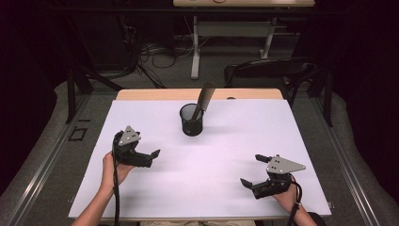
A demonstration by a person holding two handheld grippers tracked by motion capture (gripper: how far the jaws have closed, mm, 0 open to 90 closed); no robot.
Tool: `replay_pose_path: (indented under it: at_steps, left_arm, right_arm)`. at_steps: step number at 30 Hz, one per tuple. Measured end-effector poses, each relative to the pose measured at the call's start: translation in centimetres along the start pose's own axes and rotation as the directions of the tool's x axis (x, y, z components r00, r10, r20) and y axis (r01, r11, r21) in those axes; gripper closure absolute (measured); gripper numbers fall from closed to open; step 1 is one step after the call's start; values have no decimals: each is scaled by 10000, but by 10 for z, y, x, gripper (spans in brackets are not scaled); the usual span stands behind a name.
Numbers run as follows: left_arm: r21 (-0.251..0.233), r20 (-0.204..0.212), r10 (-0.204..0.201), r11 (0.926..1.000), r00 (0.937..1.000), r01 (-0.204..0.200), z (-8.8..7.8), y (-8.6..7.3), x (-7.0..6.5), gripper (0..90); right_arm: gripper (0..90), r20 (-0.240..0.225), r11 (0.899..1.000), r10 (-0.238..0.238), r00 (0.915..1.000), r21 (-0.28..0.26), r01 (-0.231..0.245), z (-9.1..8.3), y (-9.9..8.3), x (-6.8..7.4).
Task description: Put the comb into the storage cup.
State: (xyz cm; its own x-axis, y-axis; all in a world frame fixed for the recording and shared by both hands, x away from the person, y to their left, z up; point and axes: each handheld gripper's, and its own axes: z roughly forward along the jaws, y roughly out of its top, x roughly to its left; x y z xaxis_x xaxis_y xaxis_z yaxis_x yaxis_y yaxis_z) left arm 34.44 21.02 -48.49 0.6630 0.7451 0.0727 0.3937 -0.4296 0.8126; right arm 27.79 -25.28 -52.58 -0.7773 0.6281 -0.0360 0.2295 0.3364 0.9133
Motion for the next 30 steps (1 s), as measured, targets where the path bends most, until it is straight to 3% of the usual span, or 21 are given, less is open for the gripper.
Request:
replay_pose_path:
  at_steps: [13,30]
  left_arm:
    - [-126,-54,47,9999,10000,-48,-13,-12,-9,0]
    - [-511,-187,-268,9984,9995,258,-26,-29,-17,0]
  right_arm:
    - [0,5,10000,4,10000,0,-4,0,0,0]
    - [0,12,10000,-1,10000,33,1,1,0,1]
